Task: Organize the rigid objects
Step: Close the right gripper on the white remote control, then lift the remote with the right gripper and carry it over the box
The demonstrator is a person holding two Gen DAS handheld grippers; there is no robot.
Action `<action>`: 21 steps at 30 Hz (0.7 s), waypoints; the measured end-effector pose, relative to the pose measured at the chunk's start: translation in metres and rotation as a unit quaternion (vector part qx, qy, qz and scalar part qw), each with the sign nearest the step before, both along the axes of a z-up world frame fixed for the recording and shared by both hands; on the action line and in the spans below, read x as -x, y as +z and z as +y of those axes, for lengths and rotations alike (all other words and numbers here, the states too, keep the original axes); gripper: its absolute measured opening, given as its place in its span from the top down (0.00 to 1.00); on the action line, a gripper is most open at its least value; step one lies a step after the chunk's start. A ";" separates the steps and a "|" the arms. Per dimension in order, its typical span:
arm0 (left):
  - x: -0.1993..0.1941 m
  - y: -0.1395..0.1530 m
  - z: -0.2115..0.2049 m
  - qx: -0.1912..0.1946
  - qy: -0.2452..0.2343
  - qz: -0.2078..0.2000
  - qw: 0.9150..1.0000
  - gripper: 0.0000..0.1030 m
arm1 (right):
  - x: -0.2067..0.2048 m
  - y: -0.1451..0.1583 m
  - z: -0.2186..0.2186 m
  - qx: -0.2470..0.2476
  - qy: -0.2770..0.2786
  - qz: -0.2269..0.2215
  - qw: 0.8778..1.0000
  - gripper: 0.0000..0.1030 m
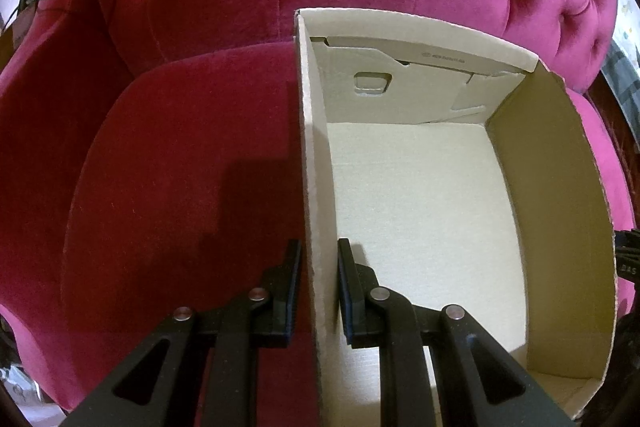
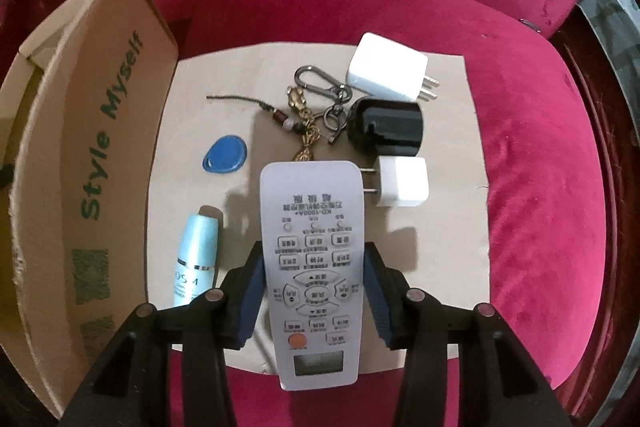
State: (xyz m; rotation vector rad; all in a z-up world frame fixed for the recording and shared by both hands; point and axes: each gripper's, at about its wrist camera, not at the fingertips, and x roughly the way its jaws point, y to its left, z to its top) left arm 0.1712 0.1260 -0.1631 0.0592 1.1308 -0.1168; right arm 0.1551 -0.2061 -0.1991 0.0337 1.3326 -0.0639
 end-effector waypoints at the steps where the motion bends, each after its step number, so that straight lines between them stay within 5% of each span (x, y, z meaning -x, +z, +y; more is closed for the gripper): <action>1: 0.000 0.000 0.001 0.001 0.001 0.000 1.000 0.82 | 0.000 0.002 0.000 -0.001 -0.002 -0.002 1.000 0.52; 21: -0.002 0.000 0.001 -0.002 0.003 0.002 1.000 0.82 | 0.009 0.045 0.002 -0.003 0.000 -0.034 0.999 0.52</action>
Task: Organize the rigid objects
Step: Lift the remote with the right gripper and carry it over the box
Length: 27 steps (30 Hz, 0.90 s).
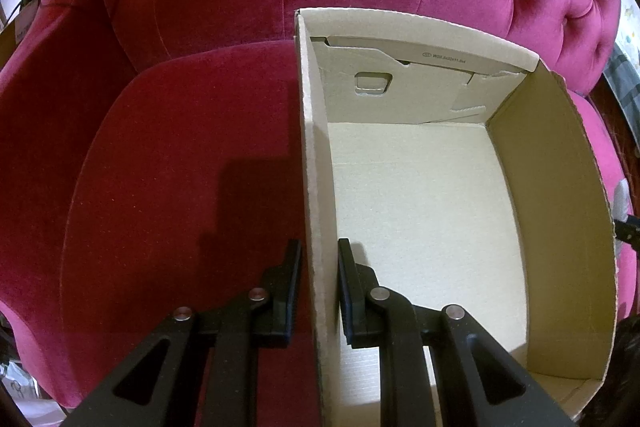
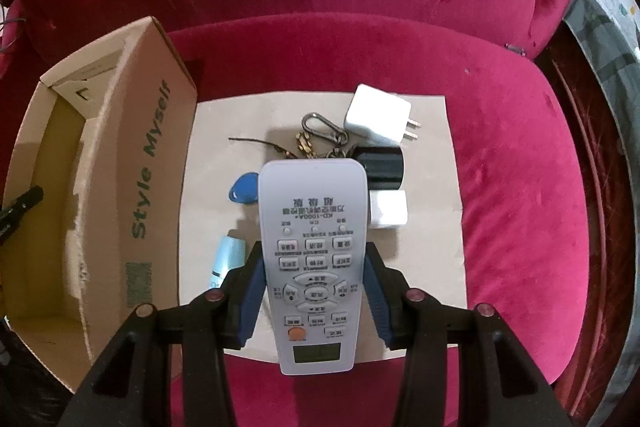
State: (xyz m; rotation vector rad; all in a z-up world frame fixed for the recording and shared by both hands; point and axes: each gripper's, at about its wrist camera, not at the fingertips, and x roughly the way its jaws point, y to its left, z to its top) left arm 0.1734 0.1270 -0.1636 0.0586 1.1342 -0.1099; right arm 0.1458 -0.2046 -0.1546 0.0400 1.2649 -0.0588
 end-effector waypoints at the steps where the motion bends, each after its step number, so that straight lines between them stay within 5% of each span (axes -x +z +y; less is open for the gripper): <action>1: 0.000 0.000 0.000 0.000 0.000 0.000 1.000 0.82 | 0.000 0.004 0.002 0.001 0.002 -0.002 1.000 0.52; 27: -0.001 -0.001 0.008 0.016 0.000 0.005 1.000 0.82 | -0.020 0.092 0.093 -0.013 0.099 -0.049 0.994 0.52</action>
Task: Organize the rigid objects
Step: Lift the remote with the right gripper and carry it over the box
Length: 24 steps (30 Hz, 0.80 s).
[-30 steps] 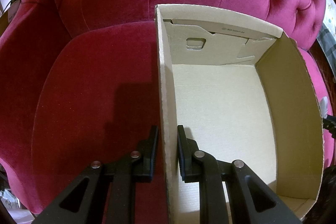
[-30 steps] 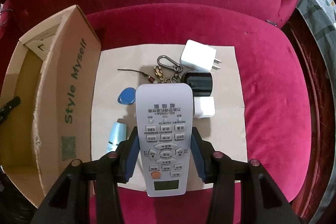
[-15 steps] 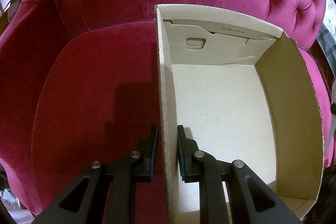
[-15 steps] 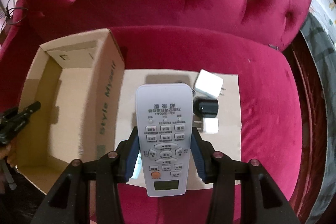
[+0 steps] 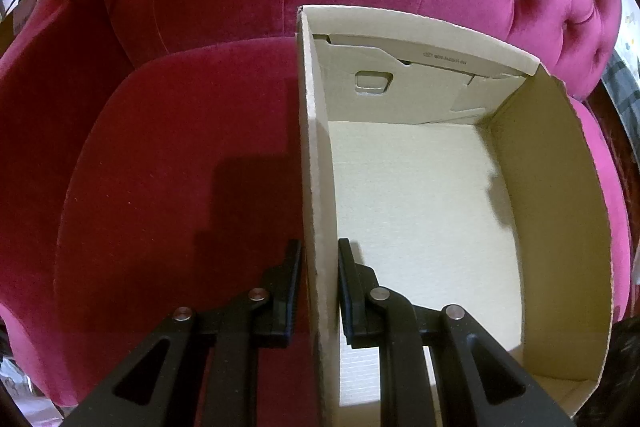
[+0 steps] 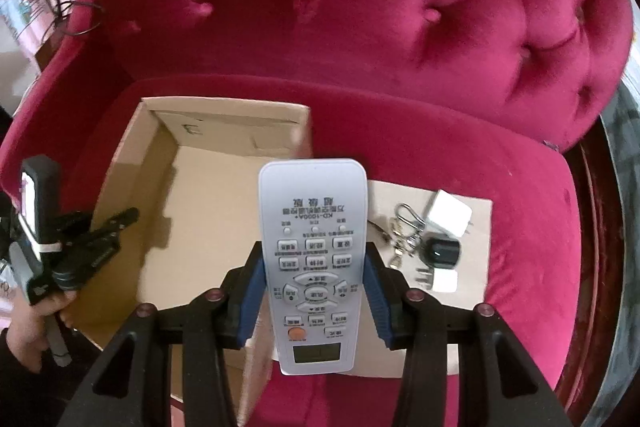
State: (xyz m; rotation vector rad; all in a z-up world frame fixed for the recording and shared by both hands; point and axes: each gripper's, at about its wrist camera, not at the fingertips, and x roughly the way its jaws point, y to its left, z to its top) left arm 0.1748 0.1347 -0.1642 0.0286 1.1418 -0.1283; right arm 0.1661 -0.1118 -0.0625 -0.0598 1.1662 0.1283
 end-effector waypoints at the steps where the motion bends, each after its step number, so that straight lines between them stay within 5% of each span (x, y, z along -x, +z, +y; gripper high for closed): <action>1: 0.000 0.000 0.000 0.001 0.000 0.000 1.000 0.82 | -0.001 0.001 0.006 -0.002 0.005 0.000 1.000 0.52; 13: -0.005 -0.003 0.005 0.008 -0.002 0.006 1.000 0.83 | -0.013 -0.013 0.065 -0.018 0.053 0.012 0.998 0.52; 24: -0.006 -0.003 0.003 0.007 -0.004 0.007 1.000 0.83 | -0.028 -0.057 0.097 -0.020 0.062 0.047 0.997 0.52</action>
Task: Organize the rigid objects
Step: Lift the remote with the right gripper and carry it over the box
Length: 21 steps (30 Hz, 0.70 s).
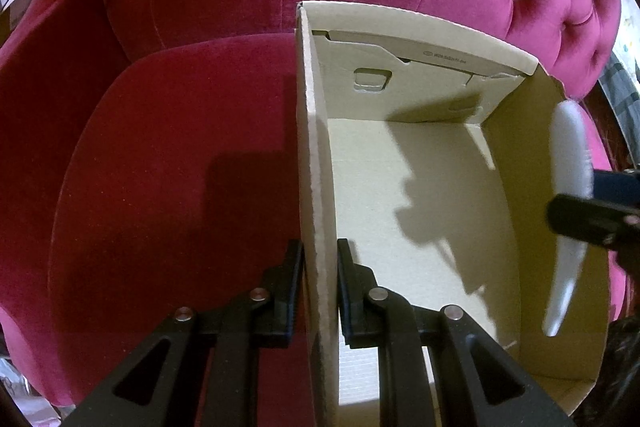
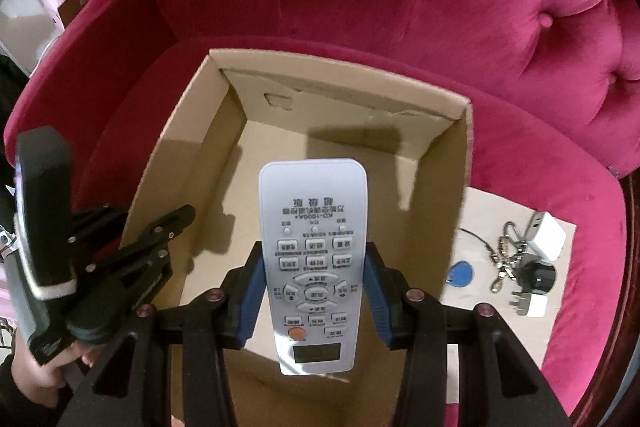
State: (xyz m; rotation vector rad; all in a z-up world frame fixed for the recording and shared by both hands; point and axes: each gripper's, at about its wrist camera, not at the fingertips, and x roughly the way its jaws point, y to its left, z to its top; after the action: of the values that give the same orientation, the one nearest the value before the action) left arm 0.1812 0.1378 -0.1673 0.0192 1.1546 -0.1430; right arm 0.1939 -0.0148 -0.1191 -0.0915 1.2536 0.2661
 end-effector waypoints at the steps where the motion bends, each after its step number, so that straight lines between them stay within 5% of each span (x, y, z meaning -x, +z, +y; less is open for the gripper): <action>1: 0.000 0.000 0.000 -0.001 0.000 0.000 1.000 0.83 | -0.002 -0.006 0.003 0.001 0.000 0.004 1.000 0.52; 21: -0.001 0.001 -0.007 -0.013 -0.004 0.002 1.000 0.83 | -0.028 -0.076 0.022 -0.029 -0.034 0.078 0.996 0.52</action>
State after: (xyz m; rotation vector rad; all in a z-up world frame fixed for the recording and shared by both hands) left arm 0.1824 0.1306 -0.1664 0.0455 1.1612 -0.1352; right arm 0.2220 0.0071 -0.1950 0.0219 1.3997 0.2549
